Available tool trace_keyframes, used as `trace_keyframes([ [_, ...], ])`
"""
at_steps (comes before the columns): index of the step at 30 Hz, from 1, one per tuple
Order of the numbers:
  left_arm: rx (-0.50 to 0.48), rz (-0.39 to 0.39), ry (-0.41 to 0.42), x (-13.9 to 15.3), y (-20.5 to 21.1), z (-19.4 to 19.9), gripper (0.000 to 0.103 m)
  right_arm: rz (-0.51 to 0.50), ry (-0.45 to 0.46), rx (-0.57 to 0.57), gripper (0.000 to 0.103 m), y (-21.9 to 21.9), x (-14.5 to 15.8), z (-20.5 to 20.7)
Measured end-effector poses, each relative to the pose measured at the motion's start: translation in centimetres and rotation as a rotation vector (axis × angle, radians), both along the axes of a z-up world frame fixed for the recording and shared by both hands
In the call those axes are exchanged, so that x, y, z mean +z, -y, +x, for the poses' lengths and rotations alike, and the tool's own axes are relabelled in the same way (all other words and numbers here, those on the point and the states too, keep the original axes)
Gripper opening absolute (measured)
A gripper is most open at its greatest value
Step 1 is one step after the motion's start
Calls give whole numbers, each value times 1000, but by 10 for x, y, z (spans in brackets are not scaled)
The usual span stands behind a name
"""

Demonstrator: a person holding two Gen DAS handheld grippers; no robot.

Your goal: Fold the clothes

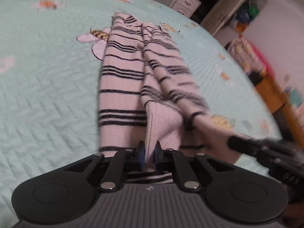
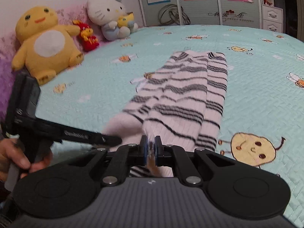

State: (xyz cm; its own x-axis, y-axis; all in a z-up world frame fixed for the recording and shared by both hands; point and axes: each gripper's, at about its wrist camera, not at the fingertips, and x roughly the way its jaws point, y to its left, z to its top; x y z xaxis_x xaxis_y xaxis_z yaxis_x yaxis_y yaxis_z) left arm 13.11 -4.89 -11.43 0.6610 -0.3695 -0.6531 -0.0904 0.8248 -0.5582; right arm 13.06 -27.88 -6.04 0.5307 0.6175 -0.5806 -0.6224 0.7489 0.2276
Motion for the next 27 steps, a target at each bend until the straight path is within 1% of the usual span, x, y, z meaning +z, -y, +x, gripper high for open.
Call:
trace_keyframes([
  [1, 21, -175, -6, 3, -12, -1, 7, 22, -4, -1, 6, 2, 6, 3],
  [3, 49, -424, -3, 11, -29, -7, 7, 62, -9, 0, 6, 4, 19, 9],
  [6, 35, -437, 24, 30, -33, -13, 7, 103, -16, 11, 6, 3, 34, 14],
  [7, 33, -431, 4, 27, -33, -13, 7, 103, -16, 17, 6, 1, 35, 14],
  [9, 47, -422, -60, 8, -31, -13, 7, 101, -17, 27, 6, -2, 36, 13],
  [11, 79, -466, -138, -20, -29, -16, 7, 86, -22, 24, 6, -5, 31, 12],
  [14, 132, -509, -173, -43, -32, -21, 7, 90, -58, 21, 6, -5, 26, 16],
  [19, 137, -418, -175, -42, -34, -23, 7, 73, -54, 47, 6, -11, 26, 15],
  [21, 129, -387, -171, -41, -33, -23, 7, 43, -46, 62, 6, -19, 25, 11],
  [27, 125, -396, -164, -47, -39, -24, 7, -82, -34, 143, 4, -48, 4, -10],
])
